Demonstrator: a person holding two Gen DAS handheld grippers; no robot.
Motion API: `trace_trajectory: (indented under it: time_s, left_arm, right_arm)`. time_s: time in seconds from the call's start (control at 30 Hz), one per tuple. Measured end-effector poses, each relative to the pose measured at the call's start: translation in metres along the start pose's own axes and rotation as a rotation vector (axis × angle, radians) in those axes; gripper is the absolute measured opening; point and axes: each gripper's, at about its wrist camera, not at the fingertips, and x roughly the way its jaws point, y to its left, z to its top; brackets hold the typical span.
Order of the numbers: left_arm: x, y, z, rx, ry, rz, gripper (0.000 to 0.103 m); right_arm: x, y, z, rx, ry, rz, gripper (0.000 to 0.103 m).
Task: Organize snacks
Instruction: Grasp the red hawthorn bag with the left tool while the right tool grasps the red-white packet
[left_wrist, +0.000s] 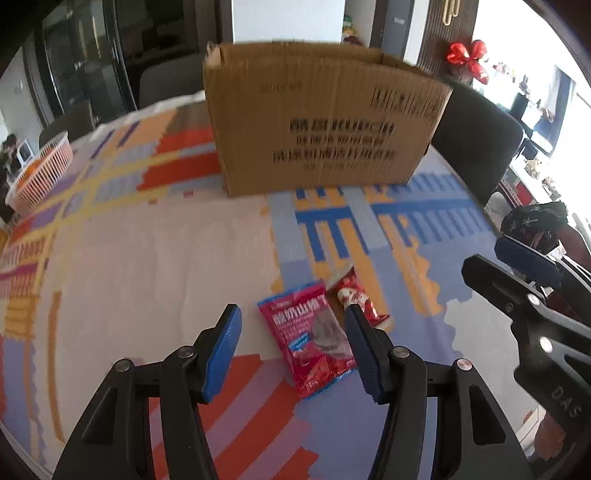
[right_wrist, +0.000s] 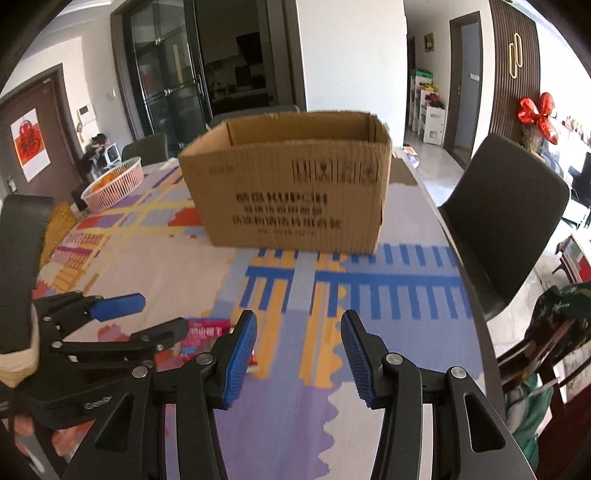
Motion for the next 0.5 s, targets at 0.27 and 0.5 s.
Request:
trace_trajectory:
  time_s: [0.27,0.5]
  left_arm:
    - [0.028,-0.002,-0.007,-0.038,0.054,0.003,0.056]
    - [0.045,-0.009,-0.007,-0.041,0.071,0.007,0.056]
  right_arm:
    - [0.017,-0.001,-0.018,0.023,0.057,-0.001,0.049]
    - [0.027,-0.006,-0.023,0.046,0.087,-0.002,0.049]
